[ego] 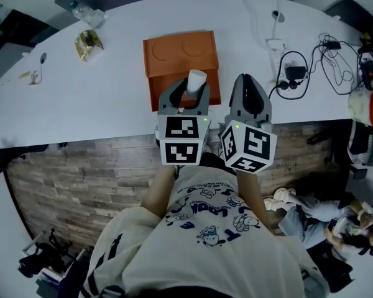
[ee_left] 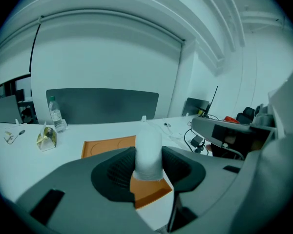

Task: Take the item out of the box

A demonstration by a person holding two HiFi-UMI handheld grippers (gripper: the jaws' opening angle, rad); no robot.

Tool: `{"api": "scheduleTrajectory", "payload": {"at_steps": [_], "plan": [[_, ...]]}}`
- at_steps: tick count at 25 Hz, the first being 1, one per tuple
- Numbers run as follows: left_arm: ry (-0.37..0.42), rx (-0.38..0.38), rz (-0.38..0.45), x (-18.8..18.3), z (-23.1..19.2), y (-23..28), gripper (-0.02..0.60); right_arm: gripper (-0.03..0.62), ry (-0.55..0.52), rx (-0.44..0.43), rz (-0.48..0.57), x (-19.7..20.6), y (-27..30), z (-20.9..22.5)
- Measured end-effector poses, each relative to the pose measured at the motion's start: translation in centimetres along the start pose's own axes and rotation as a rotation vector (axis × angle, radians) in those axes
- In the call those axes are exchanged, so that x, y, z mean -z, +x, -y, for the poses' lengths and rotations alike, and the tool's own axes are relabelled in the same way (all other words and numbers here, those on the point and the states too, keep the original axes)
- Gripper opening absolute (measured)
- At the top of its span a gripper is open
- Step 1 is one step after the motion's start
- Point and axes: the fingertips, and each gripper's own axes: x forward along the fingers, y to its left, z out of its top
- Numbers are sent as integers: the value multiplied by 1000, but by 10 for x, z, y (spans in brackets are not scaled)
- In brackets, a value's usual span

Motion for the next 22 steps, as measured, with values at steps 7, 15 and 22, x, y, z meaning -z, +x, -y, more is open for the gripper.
{"api": "scheduleTrajectory", "payload": {"at_steps": [7, 15, 22], "plan": [[4, -17, 66, -15, 3, -18, 181, 48, -19, -24, 30, -12, -10, -7], [0, -33, 141, -29, 2, -42, 181, 48, -49, -45, 65, -26, -25, -19], [4, -51, 196, -38, 3, -59, 181, 48, -60, -64, 93, -35, -35, -26]]}}
